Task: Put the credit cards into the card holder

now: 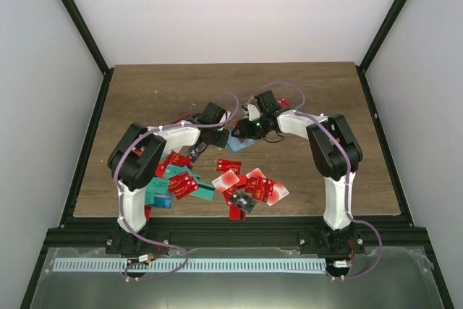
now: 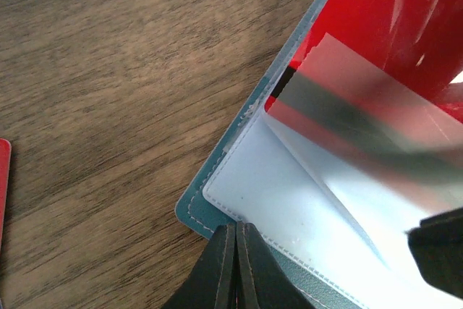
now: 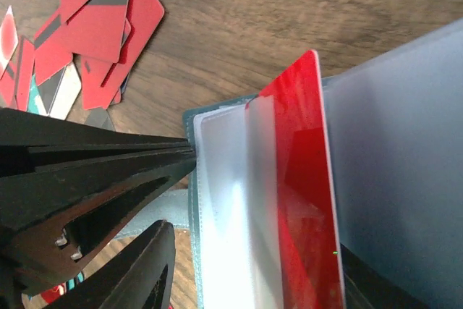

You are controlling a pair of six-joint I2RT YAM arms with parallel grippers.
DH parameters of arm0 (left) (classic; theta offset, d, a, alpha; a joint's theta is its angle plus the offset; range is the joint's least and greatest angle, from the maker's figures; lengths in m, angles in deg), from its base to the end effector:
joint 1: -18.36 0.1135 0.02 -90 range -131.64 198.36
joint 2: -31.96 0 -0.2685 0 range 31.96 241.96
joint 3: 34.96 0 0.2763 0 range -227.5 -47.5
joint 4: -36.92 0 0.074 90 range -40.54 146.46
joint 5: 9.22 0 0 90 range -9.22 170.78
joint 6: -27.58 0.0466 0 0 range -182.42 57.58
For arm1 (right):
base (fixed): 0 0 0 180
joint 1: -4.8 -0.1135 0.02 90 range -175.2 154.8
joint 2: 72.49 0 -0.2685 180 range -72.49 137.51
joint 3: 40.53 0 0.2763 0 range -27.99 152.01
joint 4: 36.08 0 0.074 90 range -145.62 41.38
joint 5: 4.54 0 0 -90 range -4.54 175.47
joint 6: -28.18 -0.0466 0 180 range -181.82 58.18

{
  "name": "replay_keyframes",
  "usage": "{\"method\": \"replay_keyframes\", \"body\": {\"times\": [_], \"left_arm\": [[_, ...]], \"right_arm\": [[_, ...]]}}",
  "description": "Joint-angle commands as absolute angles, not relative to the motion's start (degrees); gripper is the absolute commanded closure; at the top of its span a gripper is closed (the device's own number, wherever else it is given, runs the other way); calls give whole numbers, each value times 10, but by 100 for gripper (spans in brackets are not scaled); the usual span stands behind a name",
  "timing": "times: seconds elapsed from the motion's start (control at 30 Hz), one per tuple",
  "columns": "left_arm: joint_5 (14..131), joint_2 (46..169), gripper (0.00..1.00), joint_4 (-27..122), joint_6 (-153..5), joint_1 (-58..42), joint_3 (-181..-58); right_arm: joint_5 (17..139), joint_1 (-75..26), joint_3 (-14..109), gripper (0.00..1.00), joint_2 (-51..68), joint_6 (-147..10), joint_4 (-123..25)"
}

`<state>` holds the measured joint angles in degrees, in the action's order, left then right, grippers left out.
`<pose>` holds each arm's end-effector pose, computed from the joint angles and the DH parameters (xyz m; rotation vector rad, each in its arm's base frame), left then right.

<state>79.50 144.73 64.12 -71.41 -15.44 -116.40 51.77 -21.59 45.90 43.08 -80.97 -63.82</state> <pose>0.3508 -0.2361 0.1146 0.5714 2.5594 -0.2968 0.3816 0.2182 0.1267 -0.4046 2.6242 1.0426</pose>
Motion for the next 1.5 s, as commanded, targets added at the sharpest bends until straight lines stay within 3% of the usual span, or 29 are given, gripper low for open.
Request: {"method": "replay_keyframes", "body": {"times": [0.0, 0.13, 0.37, 0.67, 0.93, 1.47], "left_arm": [[783, 1467, 96, 648, -717, -159, -1163], [783, 1469, 96, 649, -716, -159, -1163], [783, 1471, 96, 649, -715, -159, -1164], [781, 1474, 96, 650, -713, -159, -1165], [781, 1475, 96, 651, -713, -159, -1166], [781, 1484, 96, 651, -711, -159, -1171]], "right_arm": [[551, -212, 470, 52, 423, -810, -641], [566, -202, 465, 47, 405, -814, -635], [553, -190, 466, 50, 392, -811, -632], [535, -189, 472, 68, 421, -806, -633], [544, -188, 471, 99, 431, -805, -630], [467, -183, 457, 99, 461, -793, -617]]}}
